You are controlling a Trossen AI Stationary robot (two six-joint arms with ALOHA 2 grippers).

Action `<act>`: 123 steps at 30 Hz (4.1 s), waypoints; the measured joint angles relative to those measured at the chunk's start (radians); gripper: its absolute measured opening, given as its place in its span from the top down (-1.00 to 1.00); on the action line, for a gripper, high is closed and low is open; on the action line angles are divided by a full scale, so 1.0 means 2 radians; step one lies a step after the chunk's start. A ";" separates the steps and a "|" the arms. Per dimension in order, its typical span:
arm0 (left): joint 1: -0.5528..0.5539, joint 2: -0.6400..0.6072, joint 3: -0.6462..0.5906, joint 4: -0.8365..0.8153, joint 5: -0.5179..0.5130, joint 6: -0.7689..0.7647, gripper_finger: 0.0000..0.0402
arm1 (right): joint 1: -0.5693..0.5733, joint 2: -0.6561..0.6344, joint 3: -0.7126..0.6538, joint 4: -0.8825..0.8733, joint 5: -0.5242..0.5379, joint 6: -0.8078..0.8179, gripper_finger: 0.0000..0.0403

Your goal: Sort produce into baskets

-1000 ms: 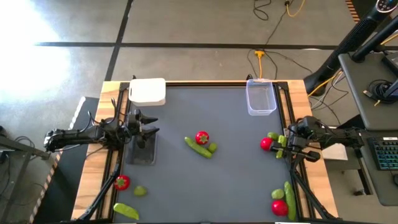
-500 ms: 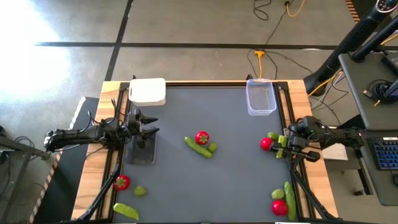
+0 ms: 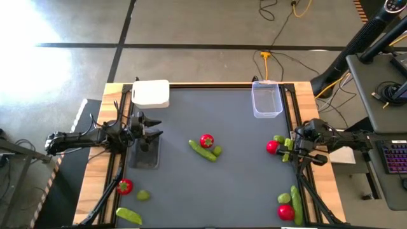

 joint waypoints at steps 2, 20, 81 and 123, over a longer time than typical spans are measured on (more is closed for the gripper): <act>0.000 0.000 0.000 0.000 0.000 0.000 -0.26 | 0.000 0.000 0.000 0.000 0.000 0.000 0.74; 0.000 0.000 0.000 0.000 0.000 0.023 -0.26 | 0.000 0.000 0.000 0.000 0.000 0.000 0.74; 0.000 0.000 0.000 0.000 0.000 0.023 -0.26 | 0.000 0.000 0.000 -0.011 -0.007 0.188 0.74; 0.000 0.000 0.000 0.000 0.000 0.023 -0.26 | 0.000 0.071 0.088 -0.032 0.880 0.295 0.74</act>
